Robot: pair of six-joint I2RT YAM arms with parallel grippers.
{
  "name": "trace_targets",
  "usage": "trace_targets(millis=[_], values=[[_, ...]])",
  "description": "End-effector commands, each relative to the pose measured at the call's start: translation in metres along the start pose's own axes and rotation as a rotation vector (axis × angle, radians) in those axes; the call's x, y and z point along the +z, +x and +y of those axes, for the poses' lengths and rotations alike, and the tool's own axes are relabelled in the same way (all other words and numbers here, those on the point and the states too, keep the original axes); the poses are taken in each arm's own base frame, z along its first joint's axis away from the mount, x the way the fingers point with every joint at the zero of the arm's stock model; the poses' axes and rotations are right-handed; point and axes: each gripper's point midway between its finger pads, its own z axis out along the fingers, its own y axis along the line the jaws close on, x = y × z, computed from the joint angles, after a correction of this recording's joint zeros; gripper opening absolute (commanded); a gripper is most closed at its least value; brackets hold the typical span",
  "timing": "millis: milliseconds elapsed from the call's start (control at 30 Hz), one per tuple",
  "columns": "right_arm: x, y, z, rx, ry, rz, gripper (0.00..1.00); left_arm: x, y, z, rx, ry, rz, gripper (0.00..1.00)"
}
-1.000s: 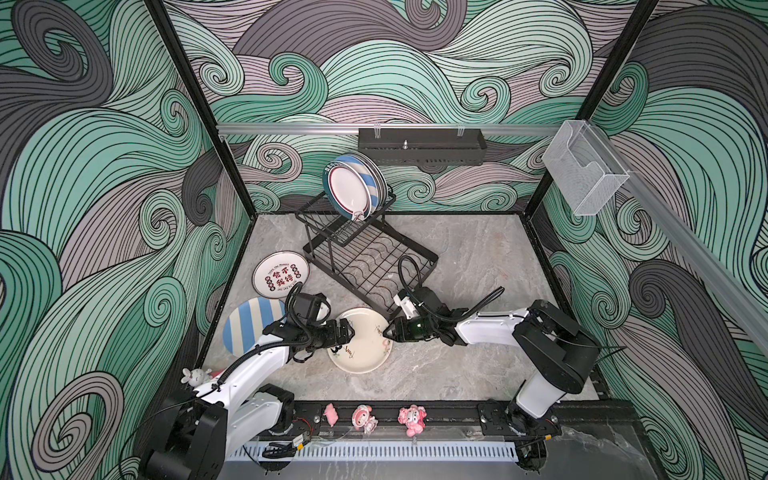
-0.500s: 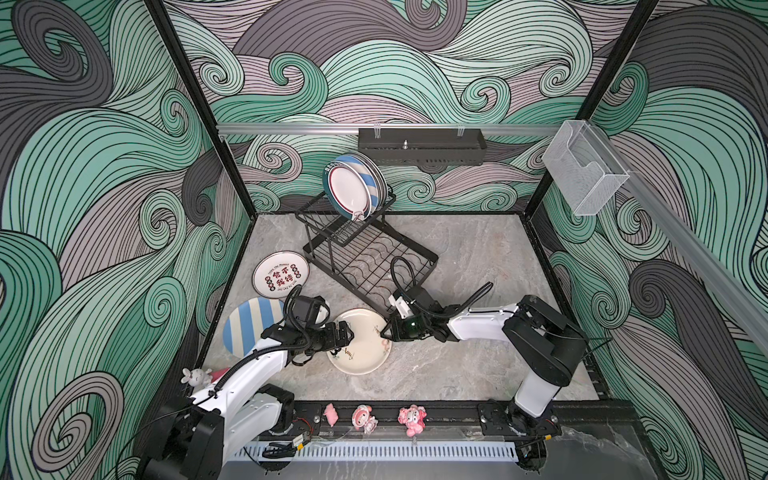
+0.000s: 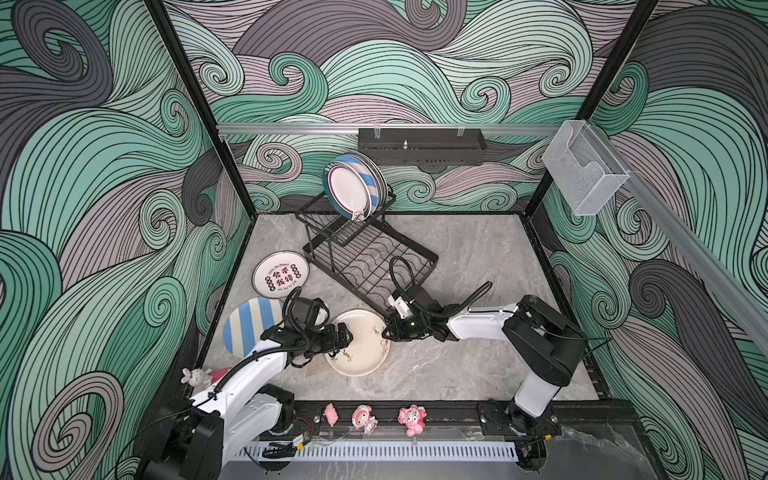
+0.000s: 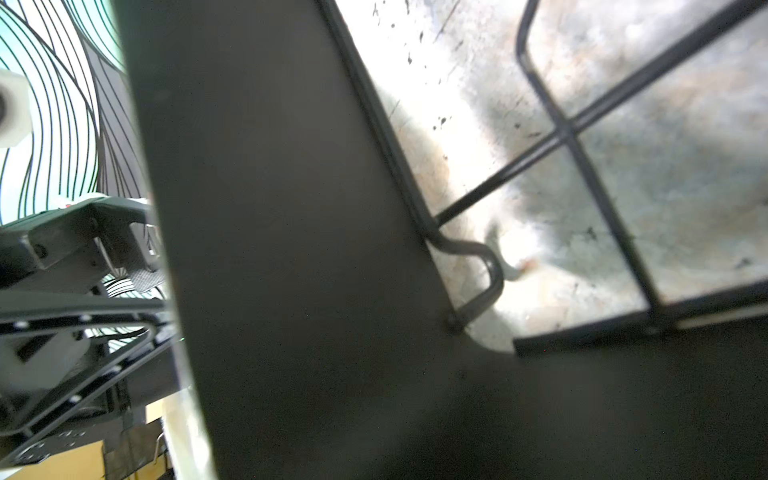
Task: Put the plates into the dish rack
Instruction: 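Grip the plum-blossom plate's rim with the right gripper and tilt it upright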
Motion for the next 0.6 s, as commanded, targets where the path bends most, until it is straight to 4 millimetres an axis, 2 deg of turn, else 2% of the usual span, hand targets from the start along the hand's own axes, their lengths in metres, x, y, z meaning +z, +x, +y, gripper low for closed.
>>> trace_targets(millis=[0, 267, 433, 567], values=[[-0.004, 0.016, 0.016, -0.010, -0.052, 0.059, 0.12, -0.004, -0.004, -0.020, 0.006, 0.084, -0.003, 0.99], [-0.012, 0.011, 0.024, -0.003, -0.066, 0.030, 0.06, -0.018, -0.010, -0.025, 0.025, 0.076, -0.035, 0.99], [-0.017, 0.009, 0.027, 0.004, -0.078, 0.007, 0.01, -0.030, -0.020, -0.018, 0.004, 0.008, -0.090, 0.99], [-0.026, 0.006, 0.033, -0.017, -0.075, -0.016, 0.00, -0.039, -0.031, -0.023, 0.006, 0.018, -0.145, 0.99]])
